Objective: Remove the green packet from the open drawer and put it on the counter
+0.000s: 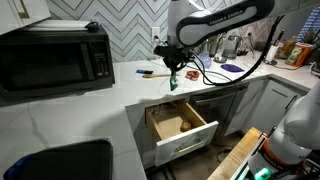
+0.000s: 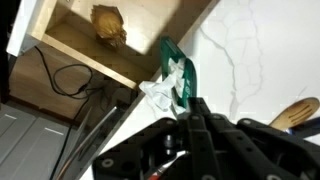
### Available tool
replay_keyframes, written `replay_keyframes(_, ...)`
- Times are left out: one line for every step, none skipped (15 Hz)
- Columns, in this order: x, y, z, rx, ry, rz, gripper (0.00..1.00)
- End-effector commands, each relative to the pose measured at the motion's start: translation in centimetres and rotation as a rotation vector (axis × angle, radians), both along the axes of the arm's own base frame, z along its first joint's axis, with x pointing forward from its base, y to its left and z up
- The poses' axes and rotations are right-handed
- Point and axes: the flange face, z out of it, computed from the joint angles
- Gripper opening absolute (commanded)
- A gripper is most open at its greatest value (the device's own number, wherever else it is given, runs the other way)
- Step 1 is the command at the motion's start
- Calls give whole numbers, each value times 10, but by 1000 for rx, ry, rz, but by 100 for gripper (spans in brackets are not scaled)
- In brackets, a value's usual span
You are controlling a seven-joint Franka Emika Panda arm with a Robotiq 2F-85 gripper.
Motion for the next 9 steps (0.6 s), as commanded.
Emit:
replay_keyframes(39,-17,-7,-88,-50,-105,0)
replay_keyframes(48,-23,-10,-109,-57,-138,0)
replay_keyframes(56,-30,-16,-129,-60,-174,0)
replay_keyframes(64,-37,-21,-145,-62,-205,0)
replay_keyframes(71,-44,-27,-158,-60,-235,0)
replay_keyframes(78,-51,-34,-168,-54,-262,0)
replay_keyframes(83,-56,-41,-178,-49,-286,0)
replay_keyframes(89,-63,-49,-188,-41,-310,0)
replay_keyframes(93,-67,-55,-191,-31,-328,0)
